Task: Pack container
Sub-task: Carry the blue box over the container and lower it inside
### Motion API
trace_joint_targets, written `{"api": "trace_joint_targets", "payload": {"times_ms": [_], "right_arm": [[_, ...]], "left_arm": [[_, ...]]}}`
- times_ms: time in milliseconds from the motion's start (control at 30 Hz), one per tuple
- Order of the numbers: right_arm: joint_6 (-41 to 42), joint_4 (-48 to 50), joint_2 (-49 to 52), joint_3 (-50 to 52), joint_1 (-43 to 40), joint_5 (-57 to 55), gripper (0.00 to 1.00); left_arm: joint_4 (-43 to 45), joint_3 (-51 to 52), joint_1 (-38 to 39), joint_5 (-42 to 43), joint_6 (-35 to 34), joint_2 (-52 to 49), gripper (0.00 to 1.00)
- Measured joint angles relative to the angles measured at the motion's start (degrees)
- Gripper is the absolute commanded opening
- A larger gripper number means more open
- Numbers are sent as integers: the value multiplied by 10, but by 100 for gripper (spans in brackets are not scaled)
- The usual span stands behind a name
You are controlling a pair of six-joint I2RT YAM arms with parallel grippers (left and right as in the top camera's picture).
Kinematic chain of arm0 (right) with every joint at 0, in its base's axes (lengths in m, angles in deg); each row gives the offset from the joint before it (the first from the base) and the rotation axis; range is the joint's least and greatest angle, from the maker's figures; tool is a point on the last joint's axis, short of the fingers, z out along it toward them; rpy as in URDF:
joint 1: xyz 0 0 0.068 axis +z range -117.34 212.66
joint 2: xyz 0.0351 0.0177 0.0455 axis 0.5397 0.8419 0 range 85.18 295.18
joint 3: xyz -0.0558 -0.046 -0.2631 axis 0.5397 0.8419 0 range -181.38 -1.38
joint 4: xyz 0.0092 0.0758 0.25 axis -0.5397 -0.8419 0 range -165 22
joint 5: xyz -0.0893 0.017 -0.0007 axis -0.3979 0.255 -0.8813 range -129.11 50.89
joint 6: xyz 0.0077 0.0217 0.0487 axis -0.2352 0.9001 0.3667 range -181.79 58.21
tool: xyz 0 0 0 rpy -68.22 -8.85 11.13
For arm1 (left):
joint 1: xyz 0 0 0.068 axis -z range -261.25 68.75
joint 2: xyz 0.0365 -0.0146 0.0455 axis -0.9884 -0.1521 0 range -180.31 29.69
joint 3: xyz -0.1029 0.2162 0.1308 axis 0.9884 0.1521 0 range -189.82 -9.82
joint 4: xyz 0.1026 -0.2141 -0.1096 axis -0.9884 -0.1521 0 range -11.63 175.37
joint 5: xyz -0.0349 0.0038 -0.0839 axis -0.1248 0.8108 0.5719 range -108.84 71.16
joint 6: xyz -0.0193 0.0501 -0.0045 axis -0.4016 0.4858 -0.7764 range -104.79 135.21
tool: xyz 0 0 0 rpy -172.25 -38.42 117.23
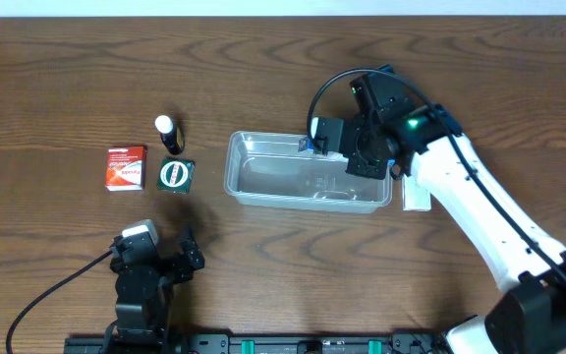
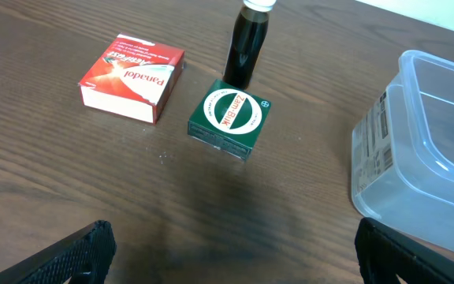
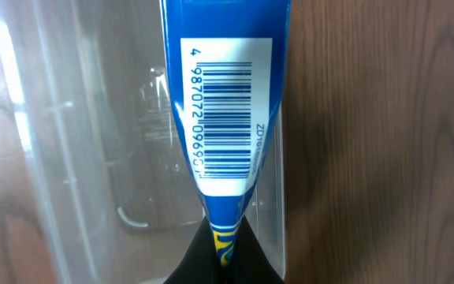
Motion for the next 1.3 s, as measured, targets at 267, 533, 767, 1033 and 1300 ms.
{"api": "trace_joint_targets", "payload": {"times_ms": [267, 533, 767, 1033, 1300], "right_arm": [[-12, 17, 22, 0, 0, -30, 6], [-50, 20, 22, 0, 0, -53, 32], [-51, 22, 22, 0, 1, -60, 33], [42, 38, -7, 0, 12, -63, 20], [210, 45, -14, 0, 12, -63, 1]], "left_arm": [[0, 0, 0, 0, 0, 0, 98], [0, 0, 0, 0, 0, 0, 98], [0, 0, 0, 0, 0, 0, 98], [0, 0, 0, 0, 0, 0, 98], [0, 0, 0, 0, 0, 0, 98]]}}
